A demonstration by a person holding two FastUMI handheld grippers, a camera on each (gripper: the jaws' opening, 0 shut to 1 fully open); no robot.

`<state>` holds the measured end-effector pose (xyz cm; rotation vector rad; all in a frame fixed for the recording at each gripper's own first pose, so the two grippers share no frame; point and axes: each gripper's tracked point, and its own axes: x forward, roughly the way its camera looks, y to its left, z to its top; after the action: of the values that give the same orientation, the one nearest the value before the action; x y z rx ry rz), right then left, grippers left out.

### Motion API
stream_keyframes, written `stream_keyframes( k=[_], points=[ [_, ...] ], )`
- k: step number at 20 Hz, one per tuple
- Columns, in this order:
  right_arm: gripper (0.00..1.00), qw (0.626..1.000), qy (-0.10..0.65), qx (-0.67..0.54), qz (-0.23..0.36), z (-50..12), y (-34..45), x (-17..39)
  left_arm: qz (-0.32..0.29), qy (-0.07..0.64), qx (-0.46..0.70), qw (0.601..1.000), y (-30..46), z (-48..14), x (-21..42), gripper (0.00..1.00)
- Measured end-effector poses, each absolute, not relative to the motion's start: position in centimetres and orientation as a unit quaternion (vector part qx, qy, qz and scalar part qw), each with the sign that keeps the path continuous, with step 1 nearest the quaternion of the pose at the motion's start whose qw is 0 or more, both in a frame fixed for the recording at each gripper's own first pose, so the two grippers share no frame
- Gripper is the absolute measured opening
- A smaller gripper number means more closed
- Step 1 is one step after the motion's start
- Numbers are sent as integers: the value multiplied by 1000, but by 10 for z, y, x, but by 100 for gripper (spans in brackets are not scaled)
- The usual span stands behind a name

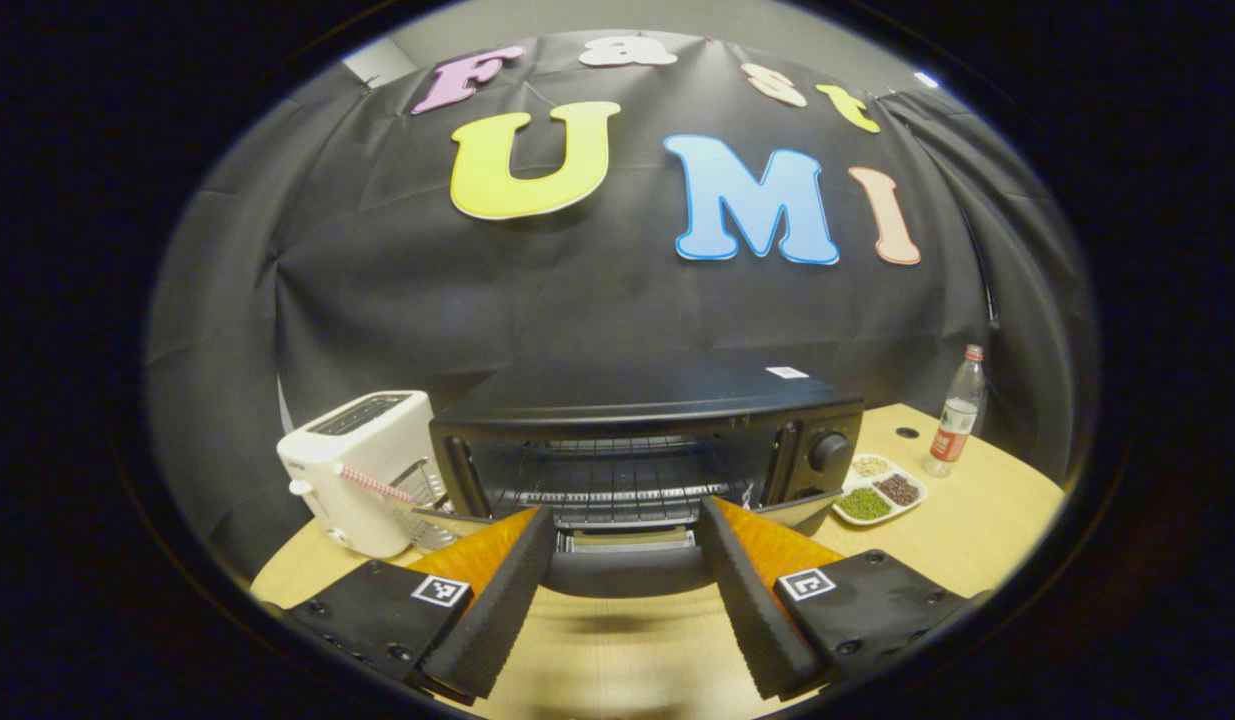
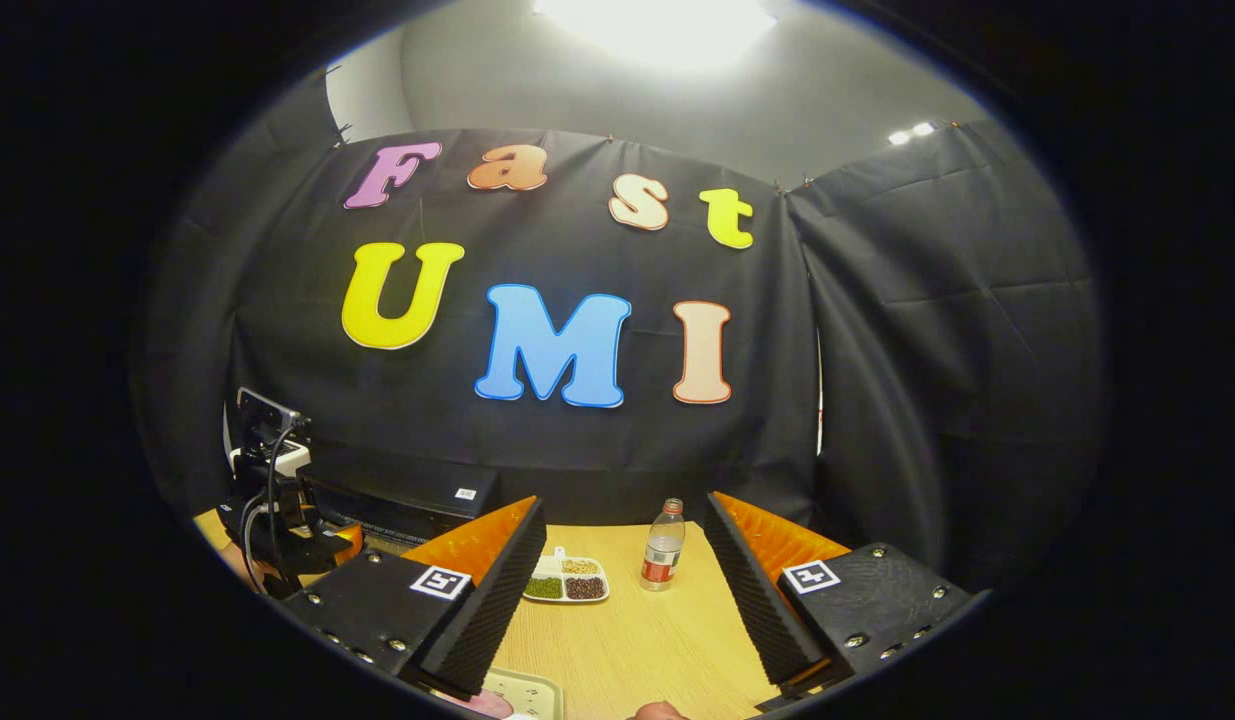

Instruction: Open the electric oven with the left hand, put the food in, and close the electric oven.

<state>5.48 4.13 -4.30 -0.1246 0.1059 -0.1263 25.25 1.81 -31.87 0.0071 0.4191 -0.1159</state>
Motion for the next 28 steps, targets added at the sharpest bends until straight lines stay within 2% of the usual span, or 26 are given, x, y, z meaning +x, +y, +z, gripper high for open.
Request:
stream_keyframes(
  k=[7,12,13,17,19,20,21,23,24,27,28],
  points=[
    [98,996,48,-73,-25,-36,47,53,-47,230,3,972,17,-337,222,100],
    [98,997,46,-68,-12,-36,45,49,-42,260,13,965,15,-356,204,92],
    [98,997,45,-65,-9,-37,45,47,-38,267,12,963,15,-359,199,100],
    [98,997,57,-60,-2,-46,38,43,-33,297,11,954,11,-376,186,96],
    [98,997,62,-50,0,-50,34,42,-35,308,19,950,8,-384,182,100],
    [98,997,66,-45,2,-54,32,41,-35,311,23,950,8,-384,178,98],
    [98,997,70,-40,4,-56,31,41,-33,311,25,950,8,-382,176,97],
    [98,997,72,-32,6,-57,27,40,-31,297,22,954,8,-365,169,100],
    [98,997,74,-29,9,-58,25,40,-30,286,21,958,8,-353,166,97],
    [98,996,88,-20,23,-67,23,39,-17,233,14,972,15,-296,157,97],
    [98,995,94,-16,27,-71,23,40,-15,215,10,976,15,-276,153,92]
  ],
)
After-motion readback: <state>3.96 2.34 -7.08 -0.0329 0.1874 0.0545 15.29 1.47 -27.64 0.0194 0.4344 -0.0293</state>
